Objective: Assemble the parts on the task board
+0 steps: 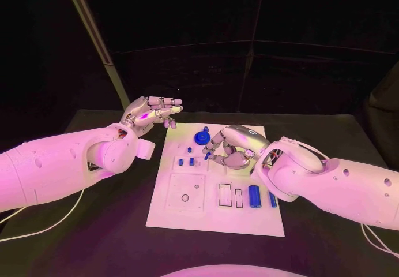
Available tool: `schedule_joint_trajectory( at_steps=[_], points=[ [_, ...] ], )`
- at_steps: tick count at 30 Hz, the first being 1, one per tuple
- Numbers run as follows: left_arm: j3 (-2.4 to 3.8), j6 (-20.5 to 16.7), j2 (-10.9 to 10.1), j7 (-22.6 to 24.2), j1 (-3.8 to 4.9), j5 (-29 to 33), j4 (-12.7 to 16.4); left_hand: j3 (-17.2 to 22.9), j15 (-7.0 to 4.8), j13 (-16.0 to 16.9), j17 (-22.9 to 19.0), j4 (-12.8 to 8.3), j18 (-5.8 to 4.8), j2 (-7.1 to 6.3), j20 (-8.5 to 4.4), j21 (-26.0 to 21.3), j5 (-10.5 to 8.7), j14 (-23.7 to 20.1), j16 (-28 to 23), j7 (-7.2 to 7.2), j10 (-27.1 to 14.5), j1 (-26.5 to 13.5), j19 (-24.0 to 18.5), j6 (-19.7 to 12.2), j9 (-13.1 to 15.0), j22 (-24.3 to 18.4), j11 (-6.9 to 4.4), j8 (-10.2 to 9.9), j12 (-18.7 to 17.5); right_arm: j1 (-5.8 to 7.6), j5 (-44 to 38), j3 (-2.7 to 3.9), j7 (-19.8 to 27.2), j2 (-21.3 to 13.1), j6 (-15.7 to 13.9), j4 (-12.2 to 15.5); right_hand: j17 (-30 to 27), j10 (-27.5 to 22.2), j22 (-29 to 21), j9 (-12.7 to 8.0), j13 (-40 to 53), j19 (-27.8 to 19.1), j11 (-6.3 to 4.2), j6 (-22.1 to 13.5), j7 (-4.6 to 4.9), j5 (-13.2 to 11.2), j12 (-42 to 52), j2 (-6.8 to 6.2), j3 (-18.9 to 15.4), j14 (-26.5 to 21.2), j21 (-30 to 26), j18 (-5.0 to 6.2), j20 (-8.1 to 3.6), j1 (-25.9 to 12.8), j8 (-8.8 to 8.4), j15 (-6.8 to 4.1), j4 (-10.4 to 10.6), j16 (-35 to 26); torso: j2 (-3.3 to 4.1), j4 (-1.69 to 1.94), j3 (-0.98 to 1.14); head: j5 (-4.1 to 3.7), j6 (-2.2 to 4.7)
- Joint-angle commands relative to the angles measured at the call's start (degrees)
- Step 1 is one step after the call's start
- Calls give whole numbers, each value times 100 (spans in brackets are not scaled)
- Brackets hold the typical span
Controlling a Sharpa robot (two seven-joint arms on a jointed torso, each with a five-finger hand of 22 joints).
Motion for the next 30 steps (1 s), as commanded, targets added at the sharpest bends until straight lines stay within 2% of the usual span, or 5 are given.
schedule_joint_trajectory(
  at_steps=[1, 3, 10, 19, 30],
  points=[
    [5, -20, 16, 51, 7, 25, 24, -33, -15, -6, -5, 10, 33, 43, -8, -16, -23, -37, -19, 1, -38, -21, -46, 14, -2, -5, 19, 1, 20, -135, -251, -7, -11, 150, 304, -107, 11, -14, 14, -7, 4, -3, 31, -10, 36, 34, 3, 26, 28, 165, 44, -54, 36, -13, -37, 18, -23, 27, -4, 4, -6, 73, -45],
    [5, -23, 19, 52, 7, 25, 26, -33, -15, -6, -5, 10, 33, 43, -8, -16, -23, -37, -19, 1, -38, -21, -46, 14, -2, -5, 19, 1, 20, -203, -338, -8, -72, 229, 396, -167, 24, -20, 29, -9, 3, 2, 34, -17, 40, 38, 0, 26, 28, 167, 53, -56, 38, -17, -42, 20, -25, 41, -9, -13, -1, 122, -70],
    [6, -19, 40, 53, 8, 25, 26, -33, -15, -6, -5, 10, 33, 43, -8, -16, -23, -37, -19, 1, -38, -21, -46, 14, -2, -5, 19, 1, 20, -383, -655, -13, -285, 457, 632, -342, 22, -32, 33, -11, 2, -1, 40, -27, 45, 41, -6, 27, 26, 166, 58, -57, 42, -30, -48, 24, -24, 45, -11, -14, 9, 161, -118],
    [6, -3, 67, 46, 8, 25, 9, -33, -15, -6, -5, 10, 33, 43, -8, -16, -23, -37, -19, 1, -38, -21, -46, 14, -2, -5, 19, 1, 20, -446, -792, -16, -342, 595, 743, -390, 24, -33, 37, -11, 3, 0, 41, -29, 46, 42, -6, 29, 26, 166, 61, -57, 43, -32, -49, 26, -25, 48, -7, -10, 10, 196, -174],
    [6, 4, 67, 40, 8, 25, 4, -47, -14, -7, -14, 8, 33, 46, -7, -27, -22, -43, -22, 3, -49, -14, -46, 5, -4, -13, 20, -5, 28, -477, -918, -32, -408, 671, 878, -439, 24, -33, 37, -11, 3, 0, 41, -29, 46, 42, -6, 29, 26, 166, 61, -57, 43, -32, -49, 26, -25, 48, -9, -13, 7, 212, -201]
  ],
)
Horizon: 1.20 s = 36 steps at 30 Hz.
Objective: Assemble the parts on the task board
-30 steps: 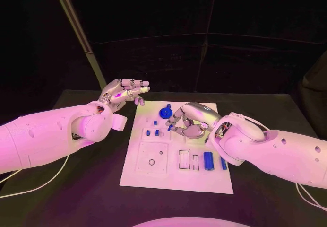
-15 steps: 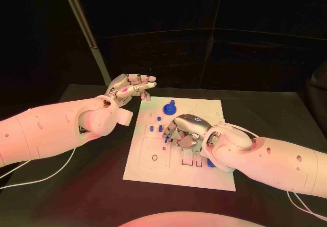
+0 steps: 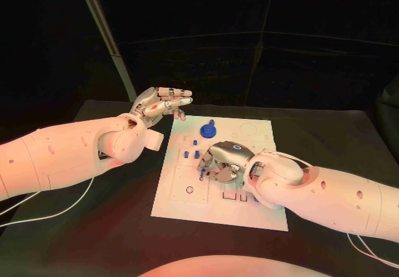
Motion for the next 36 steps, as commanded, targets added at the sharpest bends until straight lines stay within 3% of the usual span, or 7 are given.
schedule_joint_trajectory(
  at_steps=[1, 15, 23, 36],
  points=[
    [5, 21, 3, 37, 8, 21, 1, -31, -14, -8, -5, -9, 33, 46, -7, -27, -22, -43, -22, 4, -28, -15, -46, 5, -4, -5, -1, -5, 28, 4, -158, -5, -59, 18, 151, 10, 8, -13, 6, 0, 10, 0, 21, -7, 27, 21, 6, 31, 11, 166, 37, -57, 43, -34, -17, 25, -10, 25, 0, 2, -2, 4, -7],
    [5, 27, 2, 22, 8, 21, -20, -36, -13, -8, -8, -8, 33, 47, -6, -31, -22, -45, -23, 5, -32, -14, -47, 3, -5, -8, 0, -6, 30, -2, -261, -35, -99, 58, 261, 0, 6, -13, 11, 0, 10, 1, 21, -8, 27, 22, 6, 34, 11, 165, 41, -58, 44, -36, -17, 27, -11, 25, -3, -1, -2, 16, -46],
    [5, 42, 2, 9, 8, 21, -20, -45, -12, -9, -13, -8, 33, 48, -5, -37, -22, -48, -24, 6, -41, -13, -47, -2, -5, -13, 2, -9, 34, -2, -461, -122, -172, 87, 288, 4, 6, -13, 11, 0, 10, 1, 21, -8, 27, 22, 6, 34, 11, 165, 41, -58, 44, -36, -17, 27, -11, 25, -3, 2, -4, 17, -61],
    [5, 60, -5, -12, 8, 21, -23, -51, -11, -9, -16, -7, 33, 49, -5, -41, -22, -50, -24, 7, -47, -13, -47, -4, -5, -15, 3, -11, 35, -3, -1006, -150, -290, 138, 338, 34, -5, -17, 5, 2, 14, -15, 21, -5, 22, 6, 7, 3, -16, 160, 44, -54, 52, -68, -17, 30, -25, 30, 1, 4, -3, 19, -81]
  ],
)
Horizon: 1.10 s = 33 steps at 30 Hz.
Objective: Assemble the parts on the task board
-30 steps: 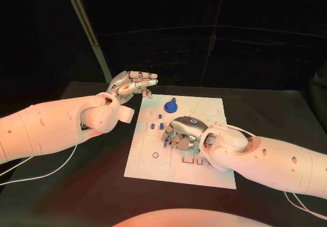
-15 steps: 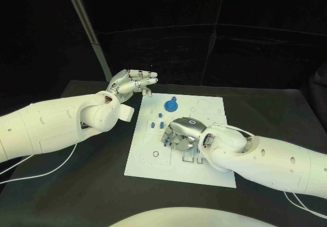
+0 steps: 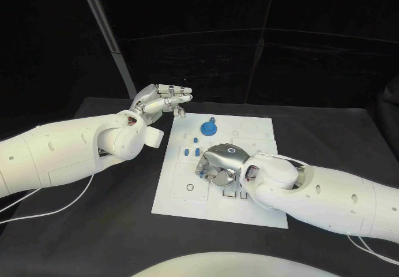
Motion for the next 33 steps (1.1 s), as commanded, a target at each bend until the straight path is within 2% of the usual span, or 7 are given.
schedule_joint_trajectory(
  at_steps=[1, 6, 15, 20, 26, 30, 33],
  points=[
    [5, 55, 1, 8, 8, 20, 2, -36, 10, -5, -8, 9, 33, 49, -5, -15, -22, -29, -24, 7, -47, -13, -47, -4, -5, -8, 3, -11, 35, -3, -305, -13, -81, 5, 121, 10, -15, -19, -2, 4, 9, -16, 20, 3, 33, 7, 16, -1, -18, 158, 19, -54, 50, -75, -5, 30, -27, 29, 4, 3, 0, -1, -4],
    [5, 65, 3, 1, 8, 20, -6, -36, 10, -5, -8, 9, 33, 49, -5, -15, -22, -29, -24, 7, -47, -13, -47, -4, -5, -8, 3, -11, 35, -4, -307, -17, -104, 6, 98, 3, -132, -232, -106, -39, -30, -112, 79, -187, 86, 31, -98, -110, -99, 108, -35, -32, 87, -264, -63, 83, 23, -50, -1, 0, 0, 0, -9],
    [5, 73, 1, -15, 8, 20, -22, -47, 12, -6, -14, 11, 32, 52, -3, -23, -22, -33, -26, 9, -61, -14, -47, -8, -5, -14, 5, -13, 38, -3, -210, -20, -225, -33, -415, -4, -507, -793, -484, -74, -33, -372, 229, -628, 199, 27, -267, -407, -478, -12, -267, 46, 212, -648, -61, 206, 209, -341, 3, 6, 2, -7, -16],
    [5, 75, -2, -23, 8, 20, -34, -54, 14, -6, -17, 13, 32, 53, -2, -27, -22, -35, -26, 10, -68, -15, -48, -11, -6, -17, 6, -14, 40, -4, -51, -20, -111, -98, -694, 63, -557, -842, -522, -67, -22, -396, 240, -711, 210, 57, -218, -413, -595, -21, -295, 55, 228, -664, -52, 213, 243, -371, 0, 1, 2, -6, -10],
    [4, 62, -29, -28, 8, 20, -28, -59, 14, -7, -20, 13, 32, 53, -1, -31, -22, -37, -26, 10, -76, -14, -48, -16, -6, -19, 7, -17, 41, -4, 206, -20, 14, -395, -1090, 341, -442, -738, -373, -38, -8, -301, 212, -602, 191, 189, -63, -346, -668, 26, -206, 28, 219, -604, 3, 193, 267, -240, -6, -4, 4, -15, -1],
    [4, 60, -35, -29, 8, 20, -30, -59, 14, -7, -20, 13, 32, 53, -1, -31, -22, -37, -26, 10, -76, -14, -48, -16, -6, -19, 7, -17, 41, 1, 444, -15, -22, -746, -1131, 593, -427, -703, -342, -36, -8, -281, 201, -580, 183, 240, -22, -331, -674, 34, -185, 22, 213, -589, 7, 186, 273, -216, -13, -9, -4, -49, 23],
    [4, 60, -38, -29, 8, 20, -28, -59, 14, -7, -20, 13, 32, 53, -1, -31, -22, -37, -26, 10, -76, -14, -48, -16, -6, -19, 7, -17, 41, 71, 713, 0, -166, -1081, -940, 760, -420, -680, -327, -37, -10, -271, 190, -578, 164, 255, 5, -346, -695, 39, -174, 20, 208, -594, 2, 179, 280, -202, -10, -4, -6, -91, 43]
  ],
)
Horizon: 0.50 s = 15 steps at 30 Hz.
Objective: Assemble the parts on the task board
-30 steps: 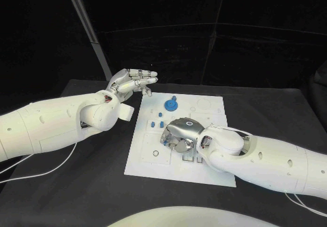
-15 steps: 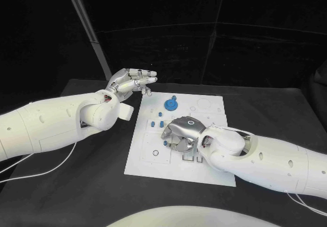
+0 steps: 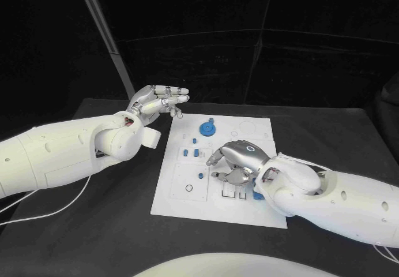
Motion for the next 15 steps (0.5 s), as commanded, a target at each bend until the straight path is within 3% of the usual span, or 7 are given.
schedule_joint_trajectory(
  at_steps=[1, 6, 11, 15],
  points=[
    [5, 49, -2, 14, 8, 18, 6, -44, 14, -8, -5, -3, 32, 53, -1, -31, -23, -37, -26, 10, -35, -14, -48, -16, -6, -5, 8, -17, 17, 106, 520, 22, -154, -249, 1, 133, -42, 15, -31, 0, -2, 27, -4, -3, -19, 23, 20, 2, -71, 60, 14, 26, -6, -20, 3, 2, -2, -15, -6, -6, -7, -52, 34],
    [4, 41, 1, 12, 8, 18, 3, -52, 15, -9, -10, -5, 32, 57, 0, -37, -22, -40, -26, 10, -47, -7, -47, -23, -7, -10, 8, -20, 21, 328, 675, 40, -463, -595, 427, 171, -505, -358, -511, -23, -14, -254, -21, -254, -109, -22, -31, -98, -487, -69, -288, 118, -18, -57, -39, -9, 74, -404, 1, -6, -1, -103, 78],
    [4, 46, 18, 10, 8, 18, -10, -52, 15, -9, -10, -5, 32, 57, 0, -37, -22, -40, -26, 10, -47, -7, -47, -23, -7, -10, 8, -20, 21, 450, 709, 45, -583, -756, 617, 93, -755, -548, -743, -11, -1, -336, -48, -351, -164, -9, 67, -13, -1041, -70, -457, 155, -37, 122, -23, -31, 183, -588, 1, -2, 2, -130, 113],
    [3, 52, 29, 7, 7, 18, -21, -52, 15, -9, -10, -5, 32, 57, 0, -37, -22, -40, -26, 10, -47, -7, -47, -23, -7, -10, 8, -20, 21, 482, 679, 47, -610, -794, 679, 52, -805, -607, -780, -7, -4, -338, -50, -351, -176, -5, 106, 41, -1172, -64, -488, 159, -42, 210, -19, -43, 219, -619, 5, 2, 5, -144, 125]
  ],
)
